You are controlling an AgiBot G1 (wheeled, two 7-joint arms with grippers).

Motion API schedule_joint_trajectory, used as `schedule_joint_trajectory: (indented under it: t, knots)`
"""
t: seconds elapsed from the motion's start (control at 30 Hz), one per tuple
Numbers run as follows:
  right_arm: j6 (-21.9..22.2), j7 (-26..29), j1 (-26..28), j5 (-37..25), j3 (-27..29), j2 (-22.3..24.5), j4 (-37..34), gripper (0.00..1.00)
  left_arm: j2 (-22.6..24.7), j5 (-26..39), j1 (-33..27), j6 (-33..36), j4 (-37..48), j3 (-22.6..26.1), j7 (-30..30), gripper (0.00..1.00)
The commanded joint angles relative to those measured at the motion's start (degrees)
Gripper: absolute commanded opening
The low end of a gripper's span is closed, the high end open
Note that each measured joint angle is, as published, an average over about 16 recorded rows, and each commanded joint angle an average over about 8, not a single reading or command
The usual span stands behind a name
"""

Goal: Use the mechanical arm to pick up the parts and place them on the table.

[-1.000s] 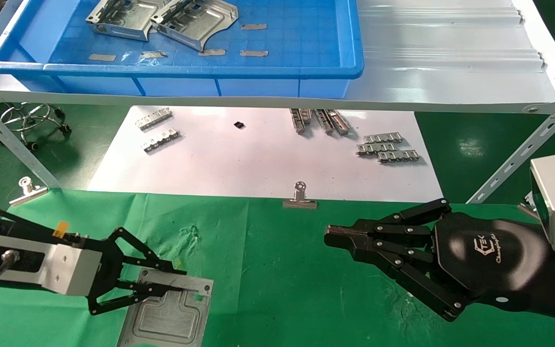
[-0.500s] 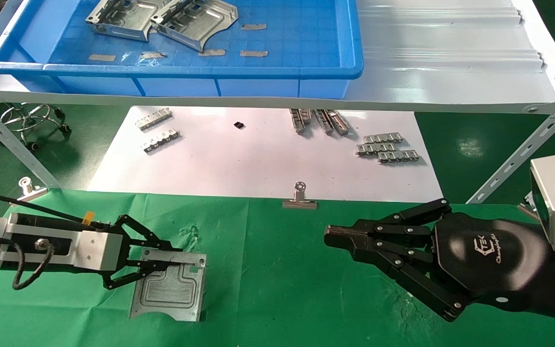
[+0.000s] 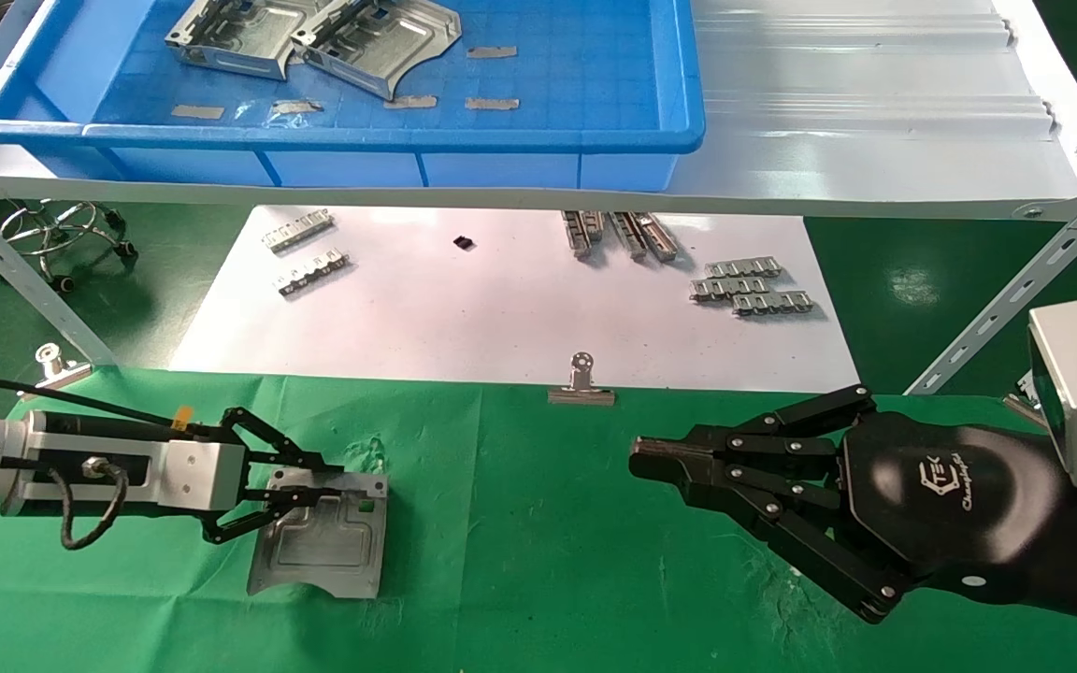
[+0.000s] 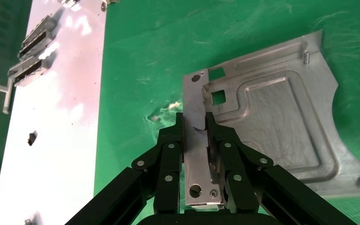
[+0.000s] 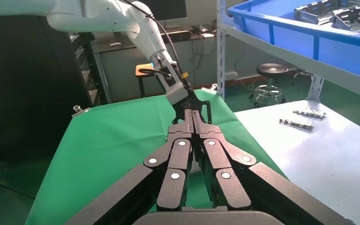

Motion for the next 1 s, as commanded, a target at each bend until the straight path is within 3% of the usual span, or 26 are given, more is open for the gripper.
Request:
schedule_joint_trajectory:
  t: [0.03, 0.23, 0.37, 0.63, 1.0]
  knots:
    - [0.0, 0.0, 0.0, 0.0, 0.0, 0.0, 0.0, 0.0, 0.2, -0.2, 0.1, -0.1, 0.5, -0.1, 0.4, 1.0]
    - [0.0, 0.0, 0.0, 0.0, 0.0, 0.0, 0.0, 0.0, 0.2, -1.1, -0.7, 1.4, 1.8, -0.7, 0.3, 1.0]
    - [0.0, 0.0, 0.0, 0.0, 0.0, 0.0, 0.0, 0.02, -0.3, -3.0, -2.0, 5.4, 2.5, -1.5, -4.1, 1.0]
    - [0.0, 0.0, 0.0, 0.0, 0.0, 0.0, 0.0, 1.0, -1.4, -5.5, -1.0, 8.9, 0.1, -4.4, -13.6, 1.0]
    - [0.0, 0.0, 0.0, 0.0, 0.0, 0.0, 0.0, 1.0, -4.3, -7.1, 5.7, 7.9, -11.1, -12.6, -22.5, 1.0]
